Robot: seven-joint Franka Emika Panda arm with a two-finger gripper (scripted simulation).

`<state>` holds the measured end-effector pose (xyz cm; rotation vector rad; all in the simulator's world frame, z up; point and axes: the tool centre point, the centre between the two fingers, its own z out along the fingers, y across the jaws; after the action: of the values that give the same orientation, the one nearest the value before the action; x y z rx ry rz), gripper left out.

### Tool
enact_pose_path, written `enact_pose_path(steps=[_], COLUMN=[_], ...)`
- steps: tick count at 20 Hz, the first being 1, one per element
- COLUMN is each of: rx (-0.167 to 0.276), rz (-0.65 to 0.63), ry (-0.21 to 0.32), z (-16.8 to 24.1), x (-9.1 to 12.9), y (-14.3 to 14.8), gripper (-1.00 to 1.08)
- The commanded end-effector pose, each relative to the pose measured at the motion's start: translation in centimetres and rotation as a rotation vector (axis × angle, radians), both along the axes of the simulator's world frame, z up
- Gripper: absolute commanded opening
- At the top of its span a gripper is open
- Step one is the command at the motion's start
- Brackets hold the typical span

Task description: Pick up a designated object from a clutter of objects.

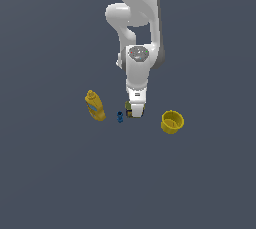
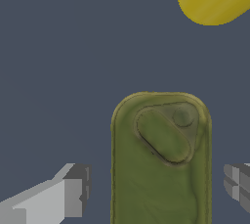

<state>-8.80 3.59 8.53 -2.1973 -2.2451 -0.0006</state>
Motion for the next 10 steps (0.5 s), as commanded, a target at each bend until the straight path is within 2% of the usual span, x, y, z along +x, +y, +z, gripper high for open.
enact_pose_path(steps=[1, 9, 10], rx=[0.0, 0.0, 0.0], rz=[0.001, 0.002, 0.002], ry=[0.0, 0.0, 0.0], z=[-1.1, -2.7, -2.7], x=[0.0, 0.0, 0.0], y=[0.0, 0.0, 0.0], gripper=[1.0, 1.0, -1.0])
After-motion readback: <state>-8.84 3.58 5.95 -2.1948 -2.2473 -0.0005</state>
